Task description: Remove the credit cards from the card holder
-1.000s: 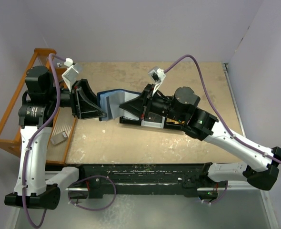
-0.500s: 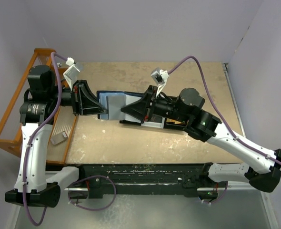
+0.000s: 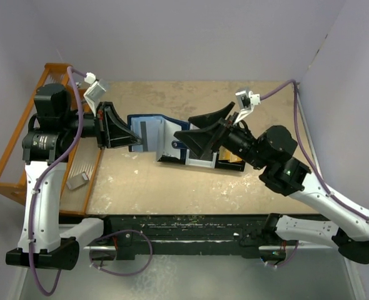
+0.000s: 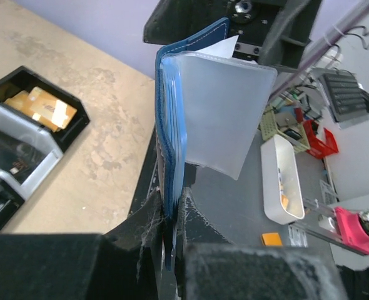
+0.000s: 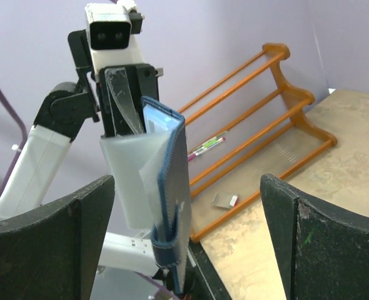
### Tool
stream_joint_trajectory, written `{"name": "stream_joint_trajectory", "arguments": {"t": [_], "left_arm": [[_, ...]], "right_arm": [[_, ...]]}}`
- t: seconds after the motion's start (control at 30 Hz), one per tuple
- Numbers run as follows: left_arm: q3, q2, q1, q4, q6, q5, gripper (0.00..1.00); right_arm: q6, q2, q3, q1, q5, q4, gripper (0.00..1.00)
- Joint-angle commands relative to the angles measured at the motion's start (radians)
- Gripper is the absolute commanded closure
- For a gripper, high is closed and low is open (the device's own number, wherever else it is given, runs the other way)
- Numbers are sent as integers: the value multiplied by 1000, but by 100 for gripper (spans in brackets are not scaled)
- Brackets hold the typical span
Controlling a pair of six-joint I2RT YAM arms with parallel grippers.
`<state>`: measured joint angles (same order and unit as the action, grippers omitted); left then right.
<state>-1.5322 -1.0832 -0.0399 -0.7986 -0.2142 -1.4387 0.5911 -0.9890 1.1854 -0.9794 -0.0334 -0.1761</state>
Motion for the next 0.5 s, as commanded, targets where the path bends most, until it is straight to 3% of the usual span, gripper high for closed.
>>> {"name": "stream_joint_trajectory", "arguments": {"t": [0.0, 0.1, 0.13, 0.27, 0.4, 0.47], "left_arm": [[-68, -12, -2, -120, 131, 139, 100], [-96, -32, -2, -206, 223, 349, 100], [-97, -37, -2, -225, 247, 362, 100], [-94, -45, -2, -234, 260, 319, 98], [-96, -49, -2, -236, 260, 258, 98], [-93, -53, -1, -238, 256, 192, 97]], "right_arm": [[-14, -56, 57, -16, 69, -47, 0], [-28, -107, 112, -51, 134, 7, 0], [-45, -131, 128, -69, 172, 26, 0], [-96, -199, 201, -121, 300, 124, 0], [-117, -205, 209, -125, 336, 161, 1], [-112, -185, 191, -125, 287, 187, 9]]}}
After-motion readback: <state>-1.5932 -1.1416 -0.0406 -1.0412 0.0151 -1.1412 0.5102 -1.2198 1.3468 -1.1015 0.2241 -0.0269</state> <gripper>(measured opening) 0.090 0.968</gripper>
